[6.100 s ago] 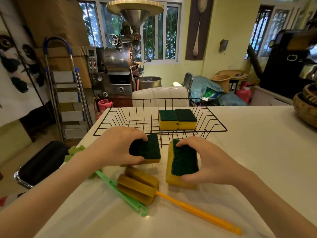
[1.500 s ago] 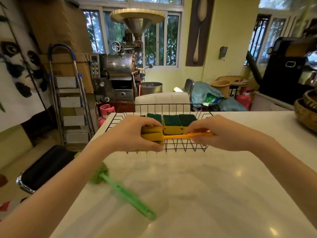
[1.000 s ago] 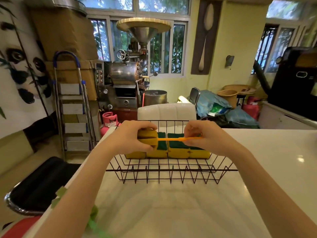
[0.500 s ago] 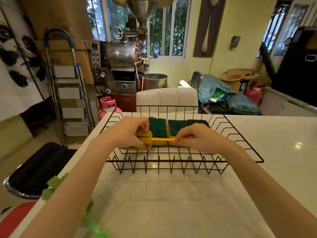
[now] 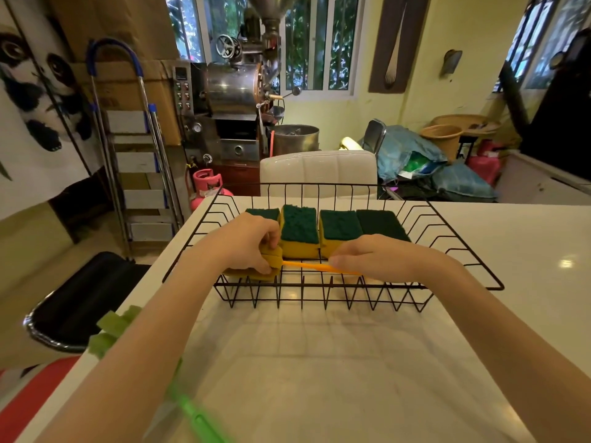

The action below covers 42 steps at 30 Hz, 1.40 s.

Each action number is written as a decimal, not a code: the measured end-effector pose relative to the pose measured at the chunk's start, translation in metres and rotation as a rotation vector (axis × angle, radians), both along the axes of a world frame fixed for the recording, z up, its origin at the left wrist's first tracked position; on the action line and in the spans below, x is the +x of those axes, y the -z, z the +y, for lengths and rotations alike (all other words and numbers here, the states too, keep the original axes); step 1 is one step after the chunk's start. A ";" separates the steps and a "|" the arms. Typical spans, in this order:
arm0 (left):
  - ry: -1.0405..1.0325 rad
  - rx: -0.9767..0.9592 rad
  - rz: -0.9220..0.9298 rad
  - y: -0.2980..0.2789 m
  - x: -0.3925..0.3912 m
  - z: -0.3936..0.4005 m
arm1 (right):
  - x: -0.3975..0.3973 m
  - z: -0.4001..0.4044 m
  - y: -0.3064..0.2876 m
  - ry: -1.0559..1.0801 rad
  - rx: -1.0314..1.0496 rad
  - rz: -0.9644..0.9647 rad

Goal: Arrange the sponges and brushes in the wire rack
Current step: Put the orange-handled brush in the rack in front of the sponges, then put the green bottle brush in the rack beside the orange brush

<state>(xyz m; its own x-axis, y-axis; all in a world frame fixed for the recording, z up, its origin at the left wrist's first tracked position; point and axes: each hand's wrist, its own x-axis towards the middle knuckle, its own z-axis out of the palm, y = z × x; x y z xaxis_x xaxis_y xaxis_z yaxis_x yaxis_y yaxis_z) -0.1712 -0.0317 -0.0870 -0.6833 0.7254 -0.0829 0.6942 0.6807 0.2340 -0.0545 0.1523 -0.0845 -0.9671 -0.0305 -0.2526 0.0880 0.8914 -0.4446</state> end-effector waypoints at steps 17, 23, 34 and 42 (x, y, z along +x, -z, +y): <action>-0.001 -0.039 -0.006 -0.030 0.019 -0.012 | 0.008 -0.011 -0.007 -0.018 -0.036 0.160; -0.002 0.247 0.050 -0.063 0.047 -0.036 | 0.027 -0.046 -0.022 -0.035 -0.198 0.568; -0.083 0.417 0.080 -0.033 0.097 -0.121 | 0.074 -0.123 0.000 -0.334 -0.029 0.435; -0.162 0.288 -0.034 0.009 0.104 -0.163 | 0.081 -0.148 0.031 -0.351 0.047 0.264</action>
<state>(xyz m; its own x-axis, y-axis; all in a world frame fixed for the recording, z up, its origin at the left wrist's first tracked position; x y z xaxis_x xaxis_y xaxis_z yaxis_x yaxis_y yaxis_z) -0.0674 -0.1944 -0.0956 -0.7919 0.6047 0.0848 0.5710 0.6842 0.4538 0.0262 0.0046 -0.1158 -0.9318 -0.3628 -0.0074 -0.3346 0.8668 -0.3697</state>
